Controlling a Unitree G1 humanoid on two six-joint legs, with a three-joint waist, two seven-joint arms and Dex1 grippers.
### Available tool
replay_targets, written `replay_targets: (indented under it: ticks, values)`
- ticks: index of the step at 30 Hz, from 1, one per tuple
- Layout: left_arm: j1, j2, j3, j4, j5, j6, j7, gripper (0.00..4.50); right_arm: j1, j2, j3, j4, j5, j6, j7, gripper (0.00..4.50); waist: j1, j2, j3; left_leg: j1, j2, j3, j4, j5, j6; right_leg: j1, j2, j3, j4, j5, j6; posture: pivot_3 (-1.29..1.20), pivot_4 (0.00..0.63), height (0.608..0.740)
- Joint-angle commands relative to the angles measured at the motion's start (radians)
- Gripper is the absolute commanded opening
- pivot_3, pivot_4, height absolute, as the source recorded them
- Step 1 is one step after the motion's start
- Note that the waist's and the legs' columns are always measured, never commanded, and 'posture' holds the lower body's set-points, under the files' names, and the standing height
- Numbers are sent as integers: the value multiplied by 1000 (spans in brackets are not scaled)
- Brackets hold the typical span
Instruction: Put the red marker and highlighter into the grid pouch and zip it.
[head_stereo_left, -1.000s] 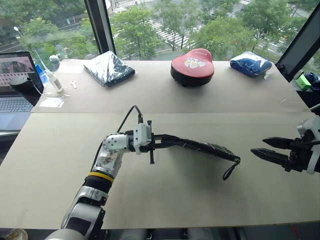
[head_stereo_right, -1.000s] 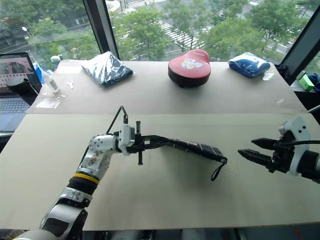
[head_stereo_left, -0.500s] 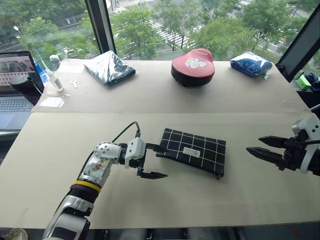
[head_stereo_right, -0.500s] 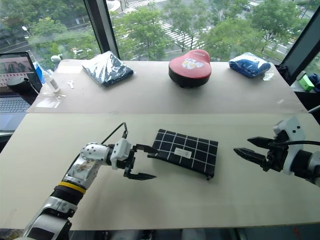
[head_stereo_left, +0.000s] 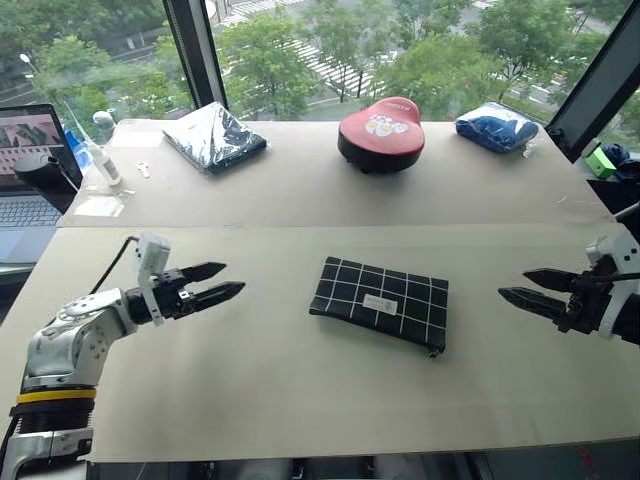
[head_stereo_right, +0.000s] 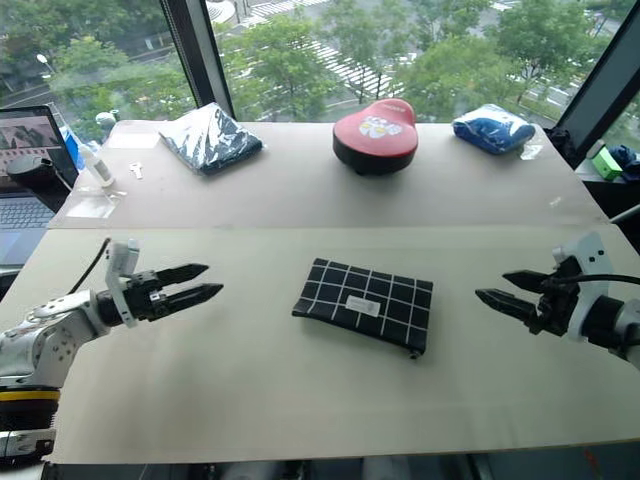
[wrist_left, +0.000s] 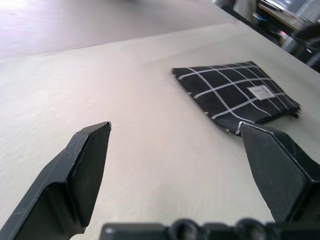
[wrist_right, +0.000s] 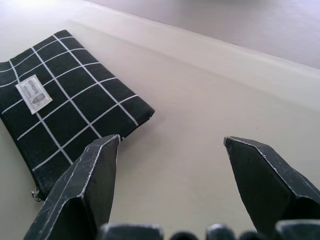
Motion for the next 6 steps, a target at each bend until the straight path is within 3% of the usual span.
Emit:
replay_targets:
  ticks: [1, 6]
  values:
    - [38, -15, 53, -83, -14, 3, 71, 4427, -38, 12, 3, 36, -3, -32, -5, 3731, -1, 0, 0, 0, 0, 0, 0, 0, 0, 0, 0, 0, 0, 0, 0, 0, 150, 740]
    - [91, -37, 80, -157, -37, 27, 133, 4427, -73, 41, 47, 94, -21, -50, -17, 3731, 0, 0, 0, 0, 0, 0, -1, -1, -3, -1, -1, 1, 0, 0, 0, 0, 150, 740]
